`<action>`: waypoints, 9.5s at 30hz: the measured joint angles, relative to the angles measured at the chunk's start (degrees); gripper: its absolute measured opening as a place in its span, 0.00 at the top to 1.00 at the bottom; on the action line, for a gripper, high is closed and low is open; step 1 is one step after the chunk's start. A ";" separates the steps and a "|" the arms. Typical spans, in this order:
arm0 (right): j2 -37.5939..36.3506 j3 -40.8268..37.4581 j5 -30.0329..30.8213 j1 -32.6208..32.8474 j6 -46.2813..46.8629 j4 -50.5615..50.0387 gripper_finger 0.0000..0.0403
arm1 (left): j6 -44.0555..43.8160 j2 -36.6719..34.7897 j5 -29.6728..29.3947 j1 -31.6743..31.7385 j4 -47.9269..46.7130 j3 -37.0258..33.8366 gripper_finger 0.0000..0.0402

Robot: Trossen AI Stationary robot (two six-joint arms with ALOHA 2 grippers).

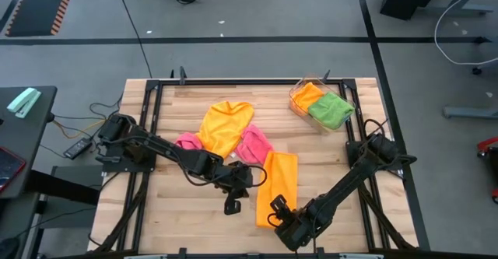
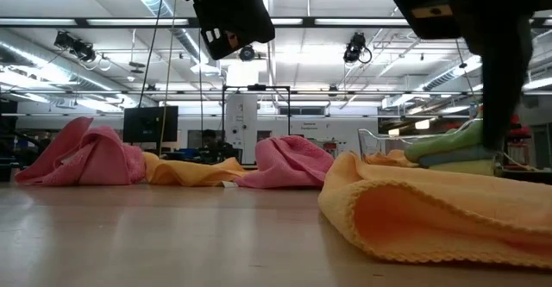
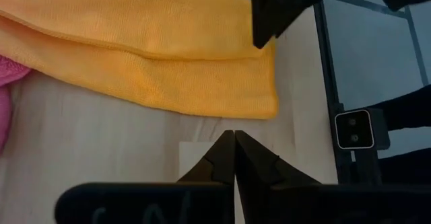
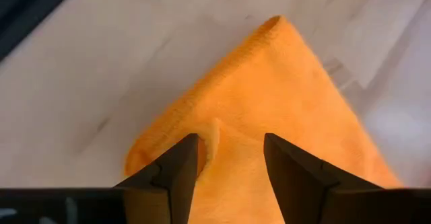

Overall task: Fold microfiber towels
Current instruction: Fold the bottom orange towel

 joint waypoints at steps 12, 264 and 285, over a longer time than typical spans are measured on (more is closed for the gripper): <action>0.27 -0.17 -0.99 -0.25 -5.66 0.16 0.66 | -0.40 0.04 -0.01 -0.65 0.00 0.00 0.95; -5.33 -10.32 6.53 7.57 61.80 9.78 0.98 | -16.79 31.82 -23.69 -10.87 52.81 8.72 0.67; -5.33 -10.26 5.39 7.55 58.42 10.88 0.89 | -28.63 31.82 -20.90 -9.36 49.25 8.72 0.97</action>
